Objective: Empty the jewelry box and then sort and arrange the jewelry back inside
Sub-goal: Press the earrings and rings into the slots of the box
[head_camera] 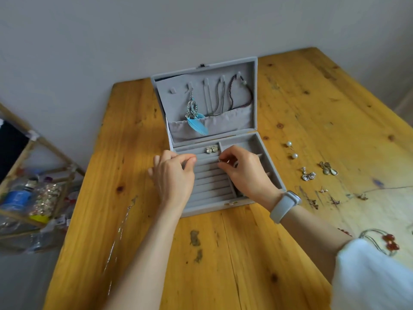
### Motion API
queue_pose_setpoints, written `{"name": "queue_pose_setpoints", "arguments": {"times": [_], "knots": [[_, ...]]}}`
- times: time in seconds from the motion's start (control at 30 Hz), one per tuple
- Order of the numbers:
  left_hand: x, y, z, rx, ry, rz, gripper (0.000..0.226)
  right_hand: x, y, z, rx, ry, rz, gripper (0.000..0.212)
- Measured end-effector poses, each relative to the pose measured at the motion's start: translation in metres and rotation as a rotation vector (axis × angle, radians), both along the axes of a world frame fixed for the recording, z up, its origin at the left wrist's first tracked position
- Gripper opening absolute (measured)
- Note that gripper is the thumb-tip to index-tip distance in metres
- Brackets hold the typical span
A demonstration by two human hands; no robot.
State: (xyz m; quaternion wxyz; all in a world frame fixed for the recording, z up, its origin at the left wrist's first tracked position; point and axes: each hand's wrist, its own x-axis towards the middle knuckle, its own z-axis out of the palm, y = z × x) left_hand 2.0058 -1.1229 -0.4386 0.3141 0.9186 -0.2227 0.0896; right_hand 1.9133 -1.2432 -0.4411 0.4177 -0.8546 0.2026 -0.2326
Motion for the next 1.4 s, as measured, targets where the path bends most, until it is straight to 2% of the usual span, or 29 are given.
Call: {"name": "queue_pose_setpoints", "arguments": {"times": [0.23,0.37,1.0,1.23,1.4], "knots": [[0.001,-0.007,0.005,0.107,0.031,0.016,0.014,-0.001,-0.001,0.000,0.001,0.005,0.022,0.012],[0.001,-0.004,0.004,0.084,0.040,0.008,0.013,-0.002,0.000,0.000,-0.004,0.000,0.023,0.013],[0.000,-0.004,0.005,0.202,0.079,-0.020,0.018,-0.002,0.000,-0.002,0.003,0.007,0.025,0.014],[-0.008,-0.005,0.000,0.163,-0.051,0.048,0.011,0.002,0.000,0.001,-0.031,0.021,0.032,0.014],[-0.009,0.008,-0.004,0.039,-0.150,-0.032,0.012,0.016,0.003,0.004,-0.122,0.068,0.062,0.013]]}}
